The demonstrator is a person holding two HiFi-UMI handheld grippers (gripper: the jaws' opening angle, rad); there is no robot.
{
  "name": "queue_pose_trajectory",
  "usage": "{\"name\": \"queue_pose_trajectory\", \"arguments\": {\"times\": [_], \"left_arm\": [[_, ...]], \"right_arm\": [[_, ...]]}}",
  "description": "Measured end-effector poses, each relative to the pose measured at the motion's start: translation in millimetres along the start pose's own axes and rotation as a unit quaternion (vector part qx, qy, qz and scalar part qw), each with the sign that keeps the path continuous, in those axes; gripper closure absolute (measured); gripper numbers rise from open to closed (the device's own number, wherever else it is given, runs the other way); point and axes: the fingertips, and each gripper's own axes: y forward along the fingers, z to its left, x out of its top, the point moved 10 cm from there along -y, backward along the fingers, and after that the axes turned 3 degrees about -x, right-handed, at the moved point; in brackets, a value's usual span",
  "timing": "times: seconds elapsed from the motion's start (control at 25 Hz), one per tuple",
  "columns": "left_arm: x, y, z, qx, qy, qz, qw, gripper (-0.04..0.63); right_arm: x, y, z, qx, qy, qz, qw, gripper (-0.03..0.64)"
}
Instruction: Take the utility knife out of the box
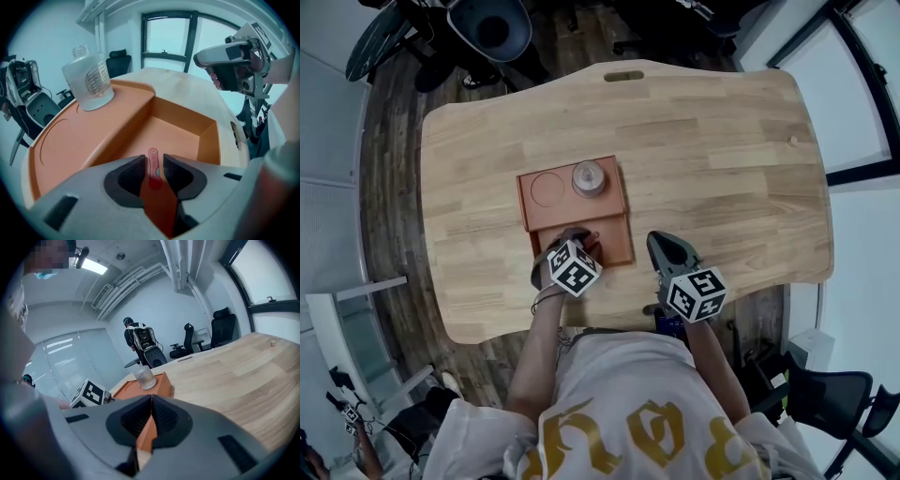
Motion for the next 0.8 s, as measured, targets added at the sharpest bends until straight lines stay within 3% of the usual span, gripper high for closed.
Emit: {"name": "queue_pose_trajectory", "arguments": {"times": [0.8], "left_arm": [[-0.9, -0.1, 6.0, -0.004, -0.023, -0.008, 0.9997, 0.537]], "right_arm": [[0.4, 3.5, 4.4, -0.005, -0.005, 0.007, 1.0, 0.604]]}}
